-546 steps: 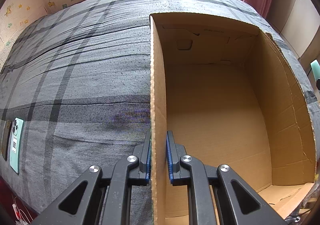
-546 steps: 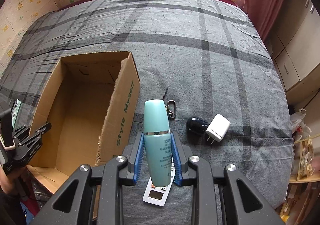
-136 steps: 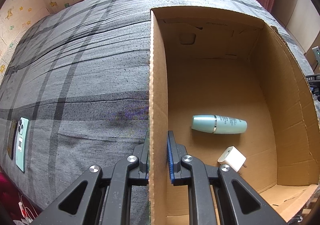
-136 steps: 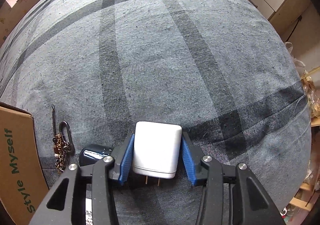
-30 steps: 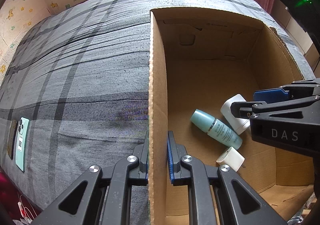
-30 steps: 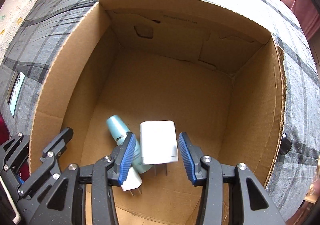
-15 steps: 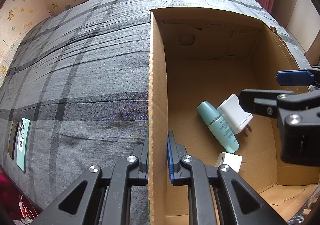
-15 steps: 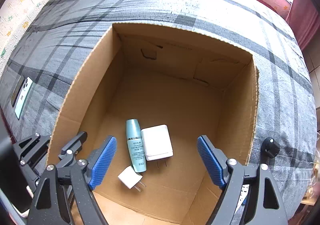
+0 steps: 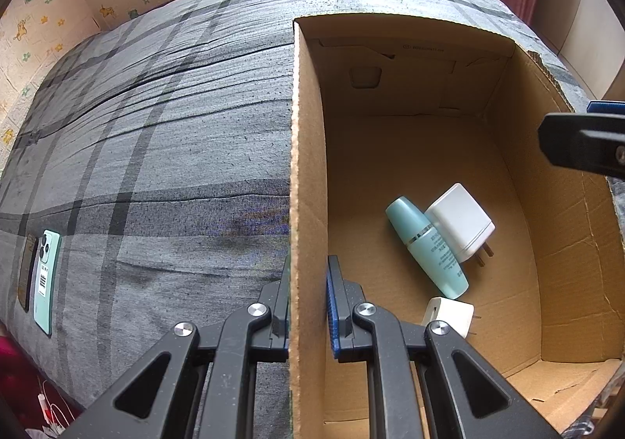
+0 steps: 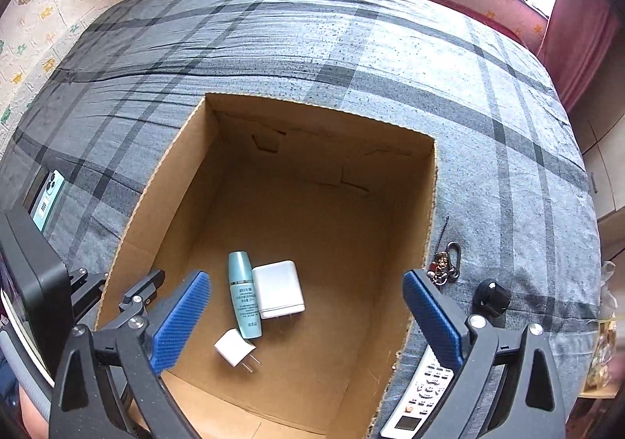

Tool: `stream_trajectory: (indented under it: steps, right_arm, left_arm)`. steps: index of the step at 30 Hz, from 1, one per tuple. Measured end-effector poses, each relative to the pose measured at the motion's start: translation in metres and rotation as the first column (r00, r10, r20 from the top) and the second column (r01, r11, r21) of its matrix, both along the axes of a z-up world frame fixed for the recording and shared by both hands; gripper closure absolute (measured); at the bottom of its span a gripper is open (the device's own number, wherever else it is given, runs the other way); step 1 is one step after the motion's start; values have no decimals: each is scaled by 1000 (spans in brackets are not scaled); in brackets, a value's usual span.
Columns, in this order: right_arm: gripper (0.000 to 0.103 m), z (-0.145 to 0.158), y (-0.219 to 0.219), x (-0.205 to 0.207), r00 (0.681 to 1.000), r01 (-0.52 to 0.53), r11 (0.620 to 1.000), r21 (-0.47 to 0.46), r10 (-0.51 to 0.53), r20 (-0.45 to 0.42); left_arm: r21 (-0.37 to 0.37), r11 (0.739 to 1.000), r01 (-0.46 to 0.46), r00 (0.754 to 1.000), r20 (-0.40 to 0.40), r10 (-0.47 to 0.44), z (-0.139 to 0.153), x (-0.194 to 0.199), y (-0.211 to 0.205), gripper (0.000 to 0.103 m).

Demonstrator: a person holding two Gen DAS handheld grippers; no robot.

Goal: Organize rigid objects
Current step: 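Move the right gripper back to the black round object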

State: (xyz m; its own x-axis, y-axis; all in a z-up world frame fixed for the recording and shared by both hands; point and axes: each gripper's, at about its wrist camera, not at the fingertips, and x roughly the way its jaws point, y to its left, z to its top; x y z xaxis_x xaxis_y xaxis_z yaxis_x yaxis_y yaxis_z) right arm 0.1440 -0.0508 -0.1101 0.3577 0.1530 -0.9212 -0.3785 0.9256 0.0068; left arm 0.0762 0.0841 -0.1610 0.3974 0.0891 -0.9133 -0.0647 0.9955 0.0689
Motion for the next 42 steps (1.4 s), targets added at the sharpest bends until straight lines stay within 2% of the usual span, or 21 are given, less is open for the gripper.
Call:
stream_trajectory:
  steps: [15, 23, 31, 42]
  right_arm:
    - [2, 38, -72, 10, 989, 134, 990, 47, -136, 55]
    - [2, 42, -116, 20, 973, 217, 974, 61, -221, 63]
    - [2, 31, -151, 29, 957, 281, 959, 28, -282, 60]
    - [2, -13, -194, 45, 930, 368, 930, -8, -368, -4]
  left_arm:
    - [1, 1000, 0, 1000, -2, 0, 0, 0, 0, 88]
    - [5, 1000, 0, 1000, -2, 0, 0, 0, 0, 89]
    - [0, 1000, -1, 1000, -3, 1, 0, 1, 0, 88]
    - [10, 1000, 3, 1000, -3, -3, 0, 0, -2, 88]
